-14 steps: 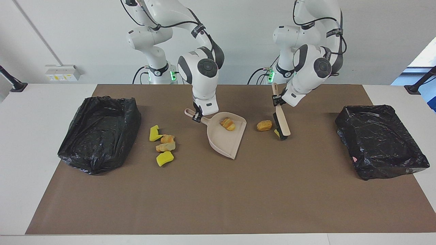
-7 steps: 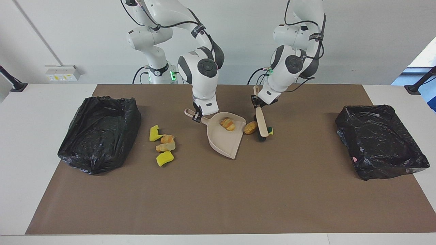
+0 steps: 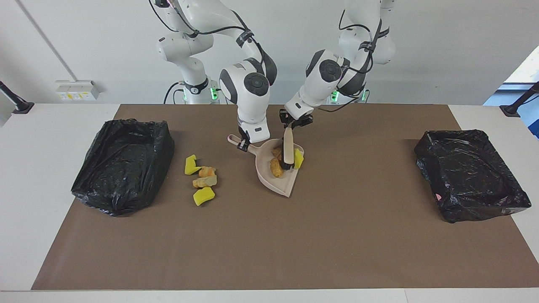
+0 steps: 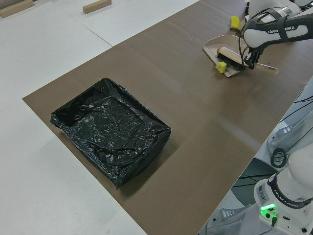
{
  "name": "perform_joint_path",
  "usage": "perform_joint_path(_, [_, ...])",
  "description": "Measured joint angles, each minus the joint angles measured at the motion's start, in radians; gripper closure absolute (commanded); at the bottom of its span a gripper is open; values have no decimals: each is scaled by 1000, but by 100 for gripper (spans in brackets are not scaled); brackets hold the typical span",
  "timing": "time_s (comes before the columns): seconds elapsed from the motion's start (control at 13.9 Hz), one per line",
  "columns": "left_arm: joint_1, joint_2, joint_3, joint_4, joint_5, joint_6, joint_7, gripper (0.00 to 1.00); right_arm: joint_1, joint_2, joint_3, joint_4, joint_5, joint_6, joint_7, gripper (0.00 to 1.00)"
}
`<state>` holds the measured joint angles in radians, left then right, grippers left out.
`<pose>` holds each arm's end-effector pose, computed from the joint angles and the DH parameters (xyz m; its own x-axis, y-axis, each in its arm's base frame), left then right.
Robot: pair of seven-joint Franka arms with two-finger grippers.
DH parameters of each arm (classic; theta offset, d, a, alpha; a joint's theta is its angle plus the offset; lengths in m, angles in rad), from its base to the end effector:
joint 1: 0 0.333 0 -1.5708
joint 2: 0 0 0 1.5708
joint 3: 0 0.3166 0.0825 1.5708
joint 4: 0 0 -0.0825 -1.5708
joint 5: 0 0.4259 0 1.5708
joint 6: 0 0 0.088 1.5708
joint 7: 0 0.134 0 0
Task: Sweep and dump trash in bin
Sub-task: 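Brush the scraps and sponge into the dustpan held by the right gripper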
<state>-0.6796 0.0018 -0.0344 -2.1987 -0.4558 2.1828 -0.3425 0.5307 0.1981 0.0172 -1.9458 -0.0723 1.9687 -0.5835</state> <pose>0.4100 -0.3897 0.3347 0.9748 -0.1305 -0.1808 -0.0687 -0.9472 0.3133 0.5235 0.3117 0.3185 0.3843 0.9060 -0.1776 0.9161 -0.3981 -0.0486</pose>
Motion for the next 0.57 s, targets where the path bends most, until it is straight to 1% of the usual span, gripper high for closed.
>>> perform_joint_path(0.22, [1,44,4,69,-55,9,0,100,0,0,0,0,0,0,0,100])
perform_joint_path(0.57, [26,53,13,89,-140,14,0,100,0,0,0,0,0,0,0,100])
